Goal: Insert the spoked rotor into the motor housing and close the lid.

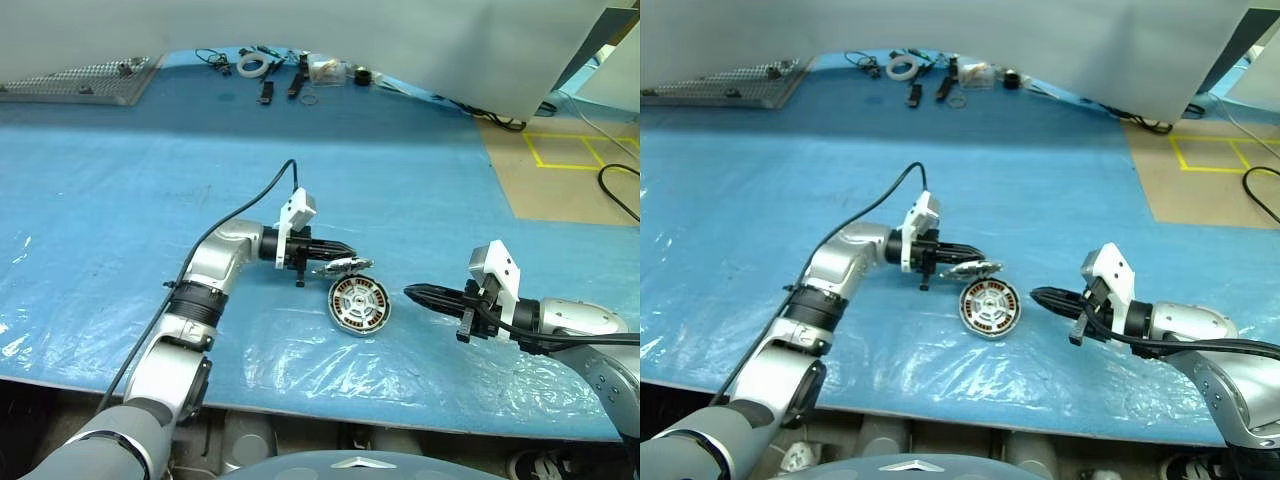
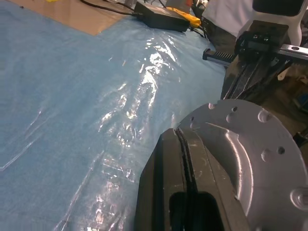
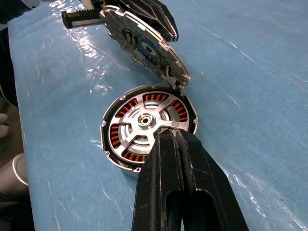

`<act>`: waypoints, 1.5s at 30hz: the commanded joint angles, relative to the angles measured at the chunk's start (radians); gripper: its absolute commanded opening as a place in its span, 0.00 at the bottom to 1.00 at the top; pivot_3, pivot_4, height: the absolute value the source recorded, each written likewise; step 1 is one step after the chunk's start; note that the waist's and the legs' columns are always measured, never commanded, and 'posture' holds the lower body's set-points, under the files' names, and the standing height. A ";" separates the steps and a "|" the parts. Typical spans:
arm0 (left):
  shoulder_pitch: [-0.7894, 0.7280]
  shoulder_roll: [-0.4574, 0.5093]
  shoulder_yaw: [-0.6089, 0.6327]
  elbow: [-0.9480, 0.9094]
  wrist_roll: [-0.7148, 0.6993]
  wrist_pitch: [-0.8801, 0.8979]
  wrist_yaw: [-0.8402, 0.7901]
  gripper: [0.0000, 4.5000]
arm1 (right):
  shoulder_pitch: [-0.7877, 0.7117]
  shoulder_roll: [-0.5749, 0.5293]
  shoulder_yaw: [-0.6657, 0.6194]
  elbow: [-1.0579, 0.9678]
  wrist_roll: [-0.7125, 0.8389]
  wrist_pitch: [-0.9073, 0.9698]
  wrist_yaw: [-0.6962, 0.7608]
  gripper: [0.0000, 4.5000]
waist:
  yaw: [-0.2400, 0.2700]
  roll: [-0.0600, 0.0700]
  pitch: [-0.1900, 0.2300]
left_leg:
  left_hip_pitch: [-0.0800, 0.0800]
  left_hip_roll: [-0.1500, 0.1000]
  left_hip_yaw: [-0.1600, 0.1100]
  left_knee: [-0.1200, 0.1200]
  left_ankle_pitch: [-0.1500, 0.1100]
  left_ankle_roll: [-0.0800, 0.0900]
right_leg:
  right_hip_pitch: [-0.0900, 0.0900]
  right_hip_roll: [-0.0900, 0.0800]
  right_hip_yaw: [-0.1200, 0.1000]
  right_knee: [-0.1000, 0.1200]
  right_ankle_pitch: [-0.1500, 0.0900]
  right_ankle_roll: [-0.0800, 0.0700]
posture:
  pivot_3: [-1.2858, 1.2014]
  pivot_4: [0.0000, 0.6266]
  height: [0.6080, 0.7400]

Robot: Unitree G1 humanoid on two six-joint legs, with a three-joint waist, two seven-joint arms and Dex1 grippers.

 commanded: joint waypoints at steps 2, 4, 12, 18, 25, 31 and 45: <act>0.027 0.056 -0.007 -0.091 -0.046 0.040 -0.007 0.01 | -0.002 -0.010 -0.029 -0.043 0.049 0.010 0.019 0.00 | 0.000 0.000 0.000 | 0.001 0.000 0.000 0.000 0.000 0.000 | 0.000 0.000 0.000 0.000 0.000 0.000 | 0.52 0.24 1.00; 0.031 0.067 -0.018 -0.097 -0.049 0.040 -0.002 0.01 | -0.005 -0.019 -0.029 -0.044 0.060 0.015 0.032 0.00 | 0.000 0.000 0.000 | 0.002 0.000 0.000 0.000 0.000 0.000 | 0.000 0.000 0.000 0.000 0.000 0.000 | 0.52 0.24 1.00; 0.036 0.041 -0.044 -0.099 -0.059 0.024 0.050 0.01 | -0.027 -0.032 -0.022 -0.013 0.050 0.010 0.043 0.00 | 0.002 0.000 0.000 | 0.001 0.000 0.000 0.000 0.000 0.000 | 0.000 0.000 0.000 0.000 0.000 0.000 | 0.52 0.24 1.00; 0.032 0.016 -0.067 -0.103 -0.066 0.026 0.059 0.01 | -0.028 -0.017 -0.015 -0.002 0.036 0.002 0.028 0.00 | 0.002 0.000 0.000 | 0.001 0.000 0.000 0.000 0.000 0.000 | 0.000 0.000 0.000 0.000 0.000 0.000 | 0.52 0.24 1.00; 0.046 0.014 -0.154 -0.129 -0.054 0.069 0.048 0.01 | -0.020 -0.019 -0.011 0.029 0.008 -0.027 0.046 0.00 | 0.001 0.001 0.000 | 0.001 0.000 0.000 0.000 0.000 0.000 | 0.000 0.000 0.000 0.000 0.000 0.000 | 0.52 0.24 1.00; 0.050 0.018 -0.232 -0.070 0.015 0.020 0.068 0.01 | -0.014 -0.019 -0.011 0.062 -0.017 -0.058 0.072 0.00 | 0.002 0.001 0.000 | 0.001 0.000 0.001 0.000 0.000 0.000 | 0.000 0.000 0.000 0.000 0.000 0.000 | 0.52 0.24 1.00; 0.034 -0.005 -0.153 -0.092 -0.045 -0.025 0.104 0.01 | -0.012 -0.010 -0.008 0.060 -0.019 -0.071 0.108 0.00 | -0.003 0.002 -0.001 | 0.001 0.000 0.001 0.002 0.000 0.000 | 0.002 0.000 0.001 0.000 -0.001 -0.001 | 0.52 0.24 1.00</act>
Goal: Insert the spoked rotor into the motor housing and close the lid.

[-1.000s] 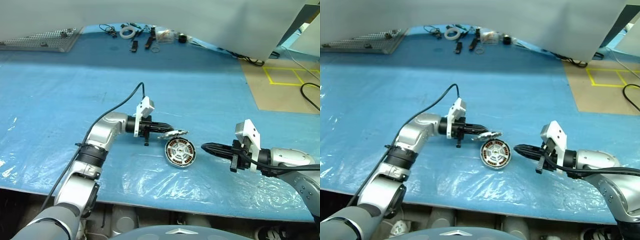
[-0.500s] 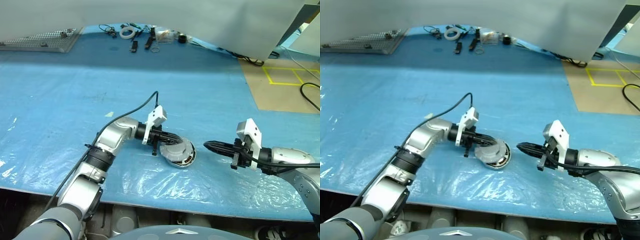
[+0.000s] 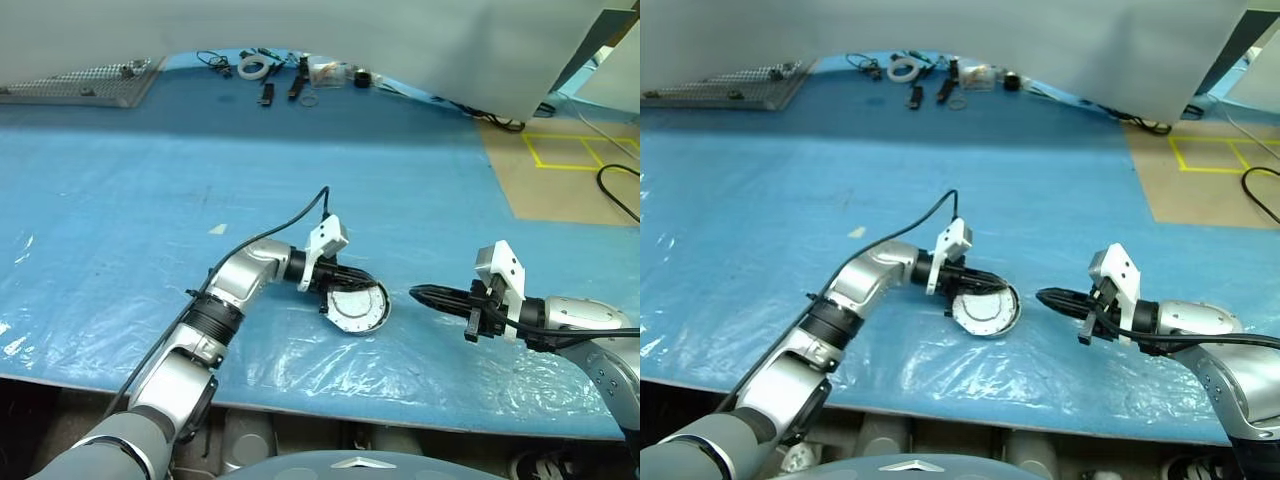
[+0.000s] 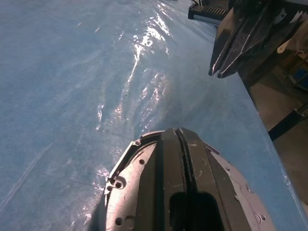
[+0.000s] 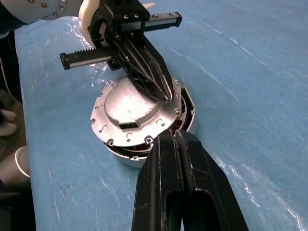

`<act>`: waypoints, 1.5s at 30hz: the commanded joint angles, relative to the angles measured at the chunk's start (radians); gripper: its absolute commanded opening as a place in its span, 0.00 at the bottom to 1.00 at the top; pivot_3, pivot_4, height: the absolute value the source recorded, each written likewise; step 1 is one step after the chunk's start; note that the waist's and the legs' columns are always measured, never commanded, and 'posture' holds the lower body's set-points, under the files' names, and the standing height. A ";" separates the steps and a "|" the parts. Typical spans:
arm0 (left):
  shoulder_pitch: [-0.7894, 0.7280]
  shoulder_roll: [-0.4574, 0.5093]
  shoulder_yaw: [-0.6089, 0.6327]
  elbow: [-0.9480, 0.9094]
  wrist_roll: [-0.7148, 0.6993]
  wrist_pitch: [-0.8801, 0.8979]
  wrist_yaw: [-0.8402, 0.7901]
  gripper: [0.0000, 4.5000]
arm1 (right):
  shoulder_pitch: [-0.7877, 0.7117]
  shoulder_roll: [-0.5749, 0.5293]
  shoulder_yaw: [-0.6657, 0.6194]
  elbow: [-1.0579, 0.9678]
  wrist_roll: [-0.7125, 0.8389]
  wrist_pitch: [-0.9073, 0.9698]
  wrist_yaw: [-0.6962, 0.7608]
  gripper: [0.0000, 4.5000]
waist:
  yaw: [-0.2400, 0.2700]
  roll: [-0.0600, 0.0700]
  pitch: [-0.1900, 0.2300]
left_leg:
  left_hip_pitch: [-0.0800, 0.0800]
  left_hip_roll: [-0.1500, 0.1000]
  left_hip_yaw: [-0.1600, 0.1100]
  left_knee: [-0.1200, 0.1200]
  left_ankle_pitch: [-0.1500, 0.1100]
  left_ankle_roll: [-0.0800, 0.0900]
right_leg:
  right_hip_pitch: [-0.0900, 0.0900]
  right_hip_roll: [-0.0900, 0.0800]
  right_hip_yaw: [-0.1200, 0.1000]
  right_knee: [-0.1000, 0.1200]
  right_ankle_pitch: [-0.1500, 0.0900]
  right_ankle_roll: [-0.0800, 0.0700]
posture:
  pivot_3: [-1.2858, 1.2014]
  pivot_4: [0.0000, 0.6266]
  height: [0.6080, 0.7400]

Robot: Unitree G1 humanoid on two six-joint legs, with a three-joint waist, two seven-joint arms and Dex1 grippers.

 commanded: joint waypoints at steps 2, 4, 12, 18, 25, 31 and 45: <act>-0.006 0.050 0.056 -0.085 -0.056 -0.013 -0.041 0.01 | -0.009 0.005 -0.006 -0.015 0.012 -0.016 0.015 0.00 | -0.001 0.000 0.000 | 0.000 0.000 0.000 0.000 0.000 0.000 | 0.000 0.000 0.000 0.000 0.000 0.000 | 0.52 0.24 1.00; -0.019 0.073 0.086 -0.100 -0.075 -0.028 -0.048 0.01 | -0.012 0.008 -0.003 -0.007 0.008 -0.020 0.017 0.00 | 0.000 0.000 0.000 | 0.000 0.000 0.000 0.000 0.000 0.000 | 0.000 0.000 0.000 0.000 0.000 0.000 | 0.52 0.24 1.00; -0.027 0.175 0.129 -0.161 -0.089 -0.078 -0.085 0.09 | -0.028 0.017 0.003 0.012 -0.007 -0.029 0.016 0.00 | 0.000 0.000 0.000 | 0.000 0.000 0.000 -0.001 0.000 0.000 | -0.001 0.000 0.000 0.000 0.000 0.000 | 0.52 0.24 1.00; 0.072 0.252 0.107 -0.250 -0.096 -0.112 -0.146 0.51 | -0.019 0.019 0.000 0.009 -0.007 -0.029 0.012 0.00 | -0.009 0.000 0.000 | 0.000 0.000 0.000 -0.002 0.000 0.000 | -0.002 0.001 -0.001 0.000 0.000 0.000 | 0.52 0.24 1.00; 0.120 0.241 0.074 -0.284 -0.078 -0.167 -0.154 0.80 | -0.020 0.013 -0.009 0.001 0.000 -0.016 0.007 0.00 | -0.011 0.000 0.000 | 0.000 0.001 0.000 -0.001 0.000 0.000 | -0.003 0.000 -0.001 0.000 -0.001 -0.002 | 0.52 0.24 1.00; 0.123 0.204 0.003 -0.204 -0.011 -0.303 -0.170 0.80 | -0.018 0.011 -0.018 -0.012 0.004 -0.004 -0.009 0.00 | -0.018 0.000 0.000 | 0.000 0.001 0.000 -0.001 0.000 0.000 | -0.003 0.001 -0.001 0.001 0.000 0.000 | 0.52 0.24 1.00; 0.082 0.132 -0.022 -0.051 0.075 -0.477 -0.125 1.00 | 0.006 0.016 -0.039 -0.051 0.020 0.029 -0.052 0.00 | -0.020 0.000 0.000 | 0.000 0.001 0.000 0.000 0.000 0.000 | -0.003 0.000 0.000 0.002 0.000 0.001 | 0.52 0.24 1.00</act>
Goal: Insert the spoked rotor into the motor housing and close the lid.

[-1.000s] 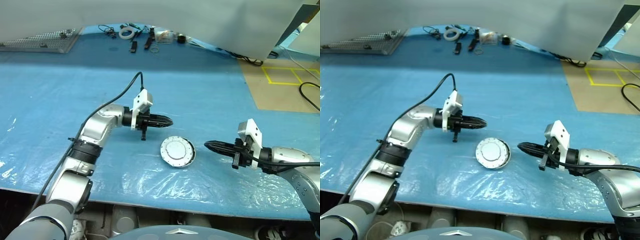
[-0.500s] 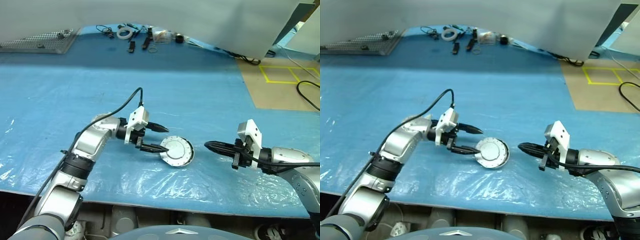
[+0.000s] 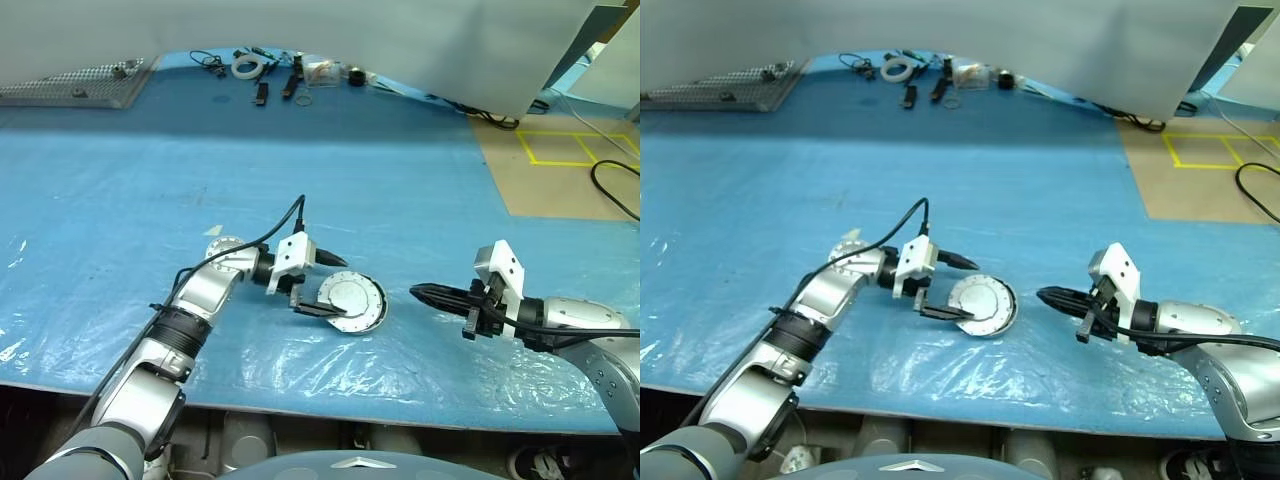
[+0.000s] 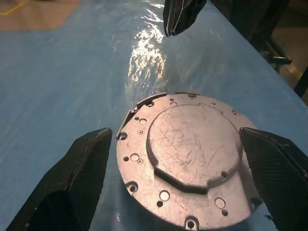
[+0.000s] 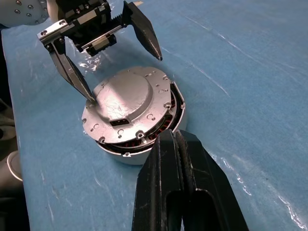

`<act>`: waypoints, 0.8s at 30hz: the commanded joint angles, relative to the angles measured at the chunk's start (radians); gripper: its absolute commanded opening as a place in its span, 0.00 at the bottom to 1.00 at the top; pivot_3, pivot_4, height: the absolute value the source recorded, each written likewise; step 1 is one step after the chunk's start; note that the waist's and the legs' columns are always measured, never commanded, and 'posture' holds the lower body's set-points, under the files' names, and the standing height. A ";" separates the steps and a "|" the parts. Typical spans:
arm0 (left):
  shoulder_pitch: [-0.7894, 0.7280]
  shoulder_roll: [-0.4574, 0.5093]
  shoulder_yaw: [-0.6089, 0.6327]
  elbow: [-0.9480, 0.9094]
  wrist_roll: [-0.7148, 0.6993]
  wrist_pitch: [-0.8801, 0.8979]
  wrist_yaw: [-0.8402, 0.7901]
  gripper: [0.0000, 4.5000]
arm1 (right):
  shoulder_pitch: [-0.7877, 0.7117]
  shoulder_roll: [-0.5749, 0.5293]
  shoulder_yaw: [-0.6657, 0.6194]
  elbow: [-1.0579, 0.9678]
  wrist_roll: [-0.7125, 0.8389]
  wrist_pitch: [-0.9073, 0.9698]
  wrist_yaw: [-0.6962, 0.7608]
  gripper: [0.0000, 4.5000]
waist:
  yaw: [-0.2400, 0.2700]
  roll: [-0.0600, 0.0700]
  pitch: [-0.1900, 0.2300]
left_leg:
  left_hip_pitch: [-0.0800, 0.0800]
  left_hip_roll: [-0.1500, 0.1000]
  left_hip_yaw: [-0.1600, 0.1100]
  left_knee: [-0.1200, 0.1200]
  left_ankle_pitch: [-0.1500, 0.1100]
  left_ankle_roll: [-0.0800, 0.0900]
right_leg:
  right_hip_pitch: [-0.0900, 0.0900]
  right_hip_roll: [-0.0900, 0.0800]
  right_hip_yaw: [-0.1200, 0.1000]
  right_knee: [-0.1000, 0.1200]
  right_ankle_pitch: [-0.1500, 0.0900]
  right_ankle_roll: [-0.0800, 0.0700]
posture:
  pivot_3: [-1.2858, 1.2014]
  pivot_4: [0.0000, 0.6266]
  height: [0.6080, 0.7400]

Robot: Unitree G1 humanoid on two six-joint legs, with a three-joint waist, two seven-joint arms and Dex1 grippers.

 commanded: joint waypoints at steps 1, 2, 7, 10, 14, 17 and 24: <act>-0.003 0.003 -0.021 -0.033 -0.003 0.000 -0.028 1.00 | 0.005 0.001 -0.032 -0.035 0.018 0.000 -0.013 0.00 | 0.000 0.000 0.000 | 0.000 0.000 0.000 0.000 0.000 0.000 | 0.000 0.000 0.000 0.000 0.000 0.000 | 0.52 0.24 1.00; 0.001 0.005 -0.030 -0.035 0.008 -0.007 -0.028 1.00 | 0.006 0.002 -0.034 -0.035 0.020 0.001 -0.016 0.00 | 0.000 0.000 0.000 | 0.000 0.000 0.000 0.000 0.000 0.000 | 0.000 0.000 0.000 0.000 0.000 0.000 | 0.52 0.24 1.00; 0.009 0.026 -0.050 -0.042 0.024 0.004 -0.043 1.00 | 0.010 0.003 -0.035 -0.040 0.026 0.004 -0.028 0.00 | 0.000 0.000 0.000 | 0.000 0.000 0.000 0.000 0.000 0.000 | 0.000 0.000 0.000 0.000 0.000 0.000 | 0.52 0.24 1.00; 0.007 0.021 -0.054 -0.025 0.038 -0.007 -0.028 1.00 | 0.015 0.003 -0.033 -0.045 0.026 0.005 -0.034 0.00 | 0.000 0.000 0.000 | 0.000 0.000 0.000 0.000 0.000 0.000 | 0.000 0.000 0.000 0.000 0.000 0.000 | 0.52 0.24 1.00; 0.009 0.000 -0.069 -0.002 0.059 -0.021 -0.002 1.00 | 0.017 0.002 -0.032 -0.049 0.027 0.008 -0.042 0.00 | 0.002 0.000 0.000 | 0.000 0.000 0.000 0.000 0.000 0.000 | 0.000 0.000 0.000 0.000 0.000 0.000 | 0.52 0.24 1.00; 0.007 -0.020 -0.071 0.008 0.062 -0.016 0.011 1.00 | 0.022 0.000 -0.035 -0.053 0.029 0.011 -0.044 0.00 | 0.002 0.000 0.000 | 0.000 0.000 0.000 0.001 0.000 0.000 | 0.001 -0.001 0.000 0.000 0.000 0.000 | 0.52 0.24 1.00; 0.012 -0.030 -0.078 0.015 0.063 -0.015 0.019 0.96 | 0.043 -0.006 -0.050 -0.064 0.030 0.017 -0.047 0.00 | 0.001 0.000 0.000 | 0.000 0.000 0.000 0.001 0.000 0.000 | 0.001 -0.001 0.000 0.000 0.000 0.000 | 0.52 0.24 1.00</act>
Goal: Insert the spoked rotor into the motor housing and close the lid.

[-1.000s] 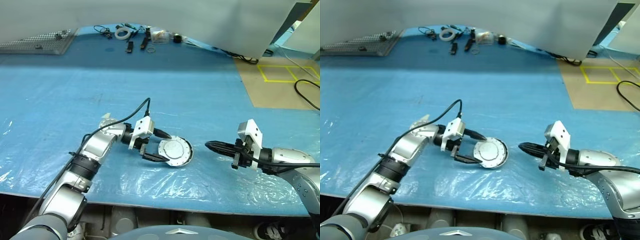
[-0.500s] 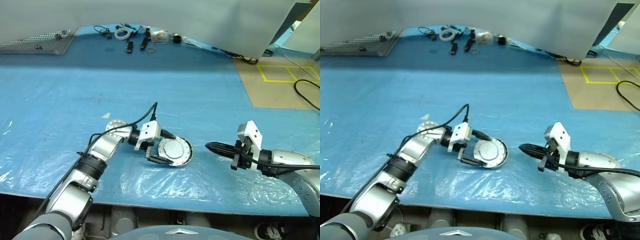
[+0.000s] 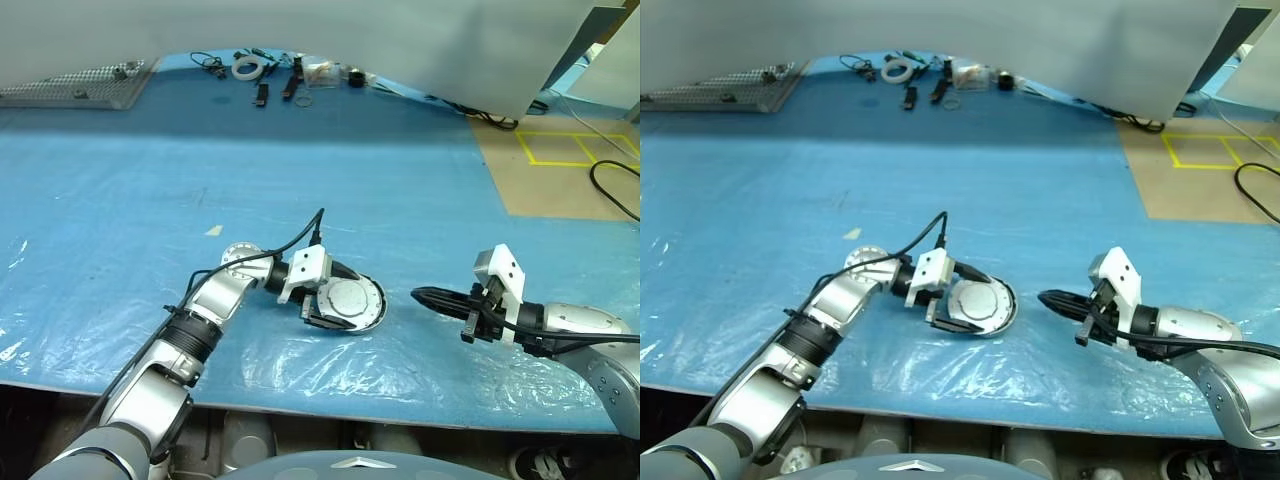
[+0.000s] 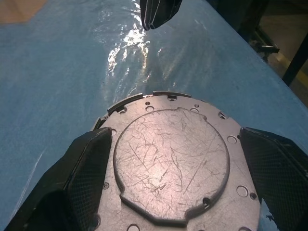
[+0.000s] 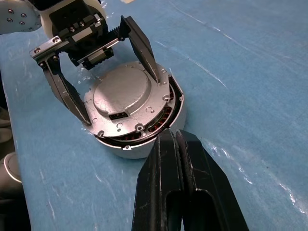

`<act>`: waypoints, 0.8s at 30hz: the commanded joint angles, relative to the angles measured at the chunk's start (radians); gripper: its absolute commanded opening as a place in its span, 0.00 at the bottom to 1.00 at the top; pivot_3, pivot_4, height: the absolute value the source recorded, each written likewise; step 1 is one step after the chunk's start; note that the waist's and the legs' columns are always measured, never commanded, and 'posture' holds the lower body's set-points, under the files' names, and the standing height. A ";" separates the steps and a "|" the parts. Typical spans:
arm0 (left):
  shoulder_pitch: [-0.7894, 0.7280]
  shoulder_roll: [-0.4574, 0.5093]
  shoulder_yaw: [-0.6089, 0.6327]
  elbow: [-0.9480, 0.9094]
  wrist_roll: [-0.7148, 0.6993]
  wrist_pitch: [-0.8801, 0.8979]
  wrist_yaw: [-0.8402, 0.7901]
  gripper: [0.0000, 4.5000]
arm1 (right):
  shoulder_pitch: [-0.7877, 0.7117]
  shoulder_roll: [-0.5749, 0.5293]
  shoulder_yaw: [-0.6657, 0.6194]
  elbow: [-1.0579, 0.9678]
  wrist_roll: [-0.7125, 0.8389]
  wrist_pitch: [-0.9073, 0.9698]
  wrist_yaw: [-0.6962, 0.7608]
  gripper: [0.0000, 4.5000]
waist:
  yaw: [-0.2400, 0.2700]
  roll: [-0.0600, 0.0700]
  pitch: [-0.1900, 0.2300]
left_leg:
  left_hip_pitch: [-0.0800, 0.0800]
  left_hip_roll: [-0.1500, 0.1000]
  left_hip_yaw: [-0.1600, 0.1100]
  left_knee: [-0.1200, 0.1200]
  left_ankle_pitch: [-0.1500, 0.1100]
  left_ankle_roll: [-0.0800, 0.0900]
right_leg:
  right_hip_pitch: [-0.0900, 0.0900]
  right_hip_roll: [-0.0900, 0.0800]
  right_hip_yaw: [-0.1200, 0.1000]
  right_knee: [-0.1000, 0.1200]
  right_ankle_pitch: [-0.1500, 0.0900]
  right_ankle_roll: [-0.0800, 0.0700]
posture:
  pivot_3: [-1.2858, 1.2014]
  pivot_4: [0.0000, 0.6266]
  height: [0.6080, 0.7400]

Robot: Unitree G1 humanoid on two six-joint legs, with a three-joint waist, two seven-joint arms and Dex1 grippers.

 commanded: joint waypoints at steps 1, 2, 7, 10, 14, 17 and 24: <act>0.006 -0.001 -0.017 0.012 0.016 -0.008 -0.003 0.91 | 0.004 -0.004 -0.036 -0.041 0.017 0.000 -0.007 0.00 | 0.000 0.000 0.000 | 0.000 0.000 0.000 0.000 0.000 0.000 | 0.000 0.000 0.000 0.000 0.000 -0.001 | 0.52 0.24 1.00; 0.008 -0.001 -0.019 0.015 0.022 -0.014 0.005 0.87 | 0.005 -0.003 -0.035 -0.043 0.017 0.000 -0.009 0.00 | 0.000 0.000 0.000 | 0.000 0.000 0.000 0.000 0.000 0.000 | 0.000 0.000 0.000 0.000 0.000 -0.001 | 0.52 0.24 1.00; 0.011 0.001 -0.025 0.019 0.024 -0.024 0.002 0.73 | 0.017 0.000 -0.035 -0.046 0.016 -0.003 -0.016 0.00 | 0.001 0.000 0.000 | 0.001 0.000 0.000 0.000 0.000 0.000 | 0.001 0.000 0.000 0.000 0.000 -0.001 | 0.52 0.24 1.00; 0.009 -0.004 -0.023 0.025 0.028 -0.032 0.019 0.69 | 0.029 0.000 -0.039 -0.048 0.019 -0.005 -0.018 0.00 | 0.001 0.000 0.000 | 0.001 0.000 0.000 0.000 0.000 0.000 | 0.001 0.000 0.000 0.000 0.000 -0.001 | 0.52 0.24 1.00; 0.000 -0.018 -0.022 0.021 0.020 -0.018 0.027 0.69 | 0.038 -0.001 -0.044 -0.050 0.020 -0.007 -0.017 0.00 | 0.003 0.001 0.000 | 0.001 0.000 0.000 0.000 0.000 0.000 | 0.001 0.000 0.000 0.000 -0.001 -0.001 | 0.52 0.24 1.00; -0.005 -0.029 -0.011 -0.026 -0.023 0.051 0.013 0.69 | 0.043 0.002 -0.047 -0.048 0.019 -0.009 -0.018 0.00 | 0.004 0.000 0.000 | 0.001 -0.001 0.000 0.001 0.000 0.000 | 0.002 -0.001 0.000 0.000 -0.002 -0.003 | 0.52 0.24 1.00; -0.021 -0.047 -0.002 -0.075 -0.038 0.130 0.029 0.69 | 0.048 0.005 -0.040 -0.047 0.013 -0.015 -0.019 0.00 | 0.003 0.000 0.000 | 0.000 0.000 0.000 0.000 0.000 0.000 | 0.001 -0.001 0.000 -0.001 -0.002 -0.003 | 0.52 0.24 1.00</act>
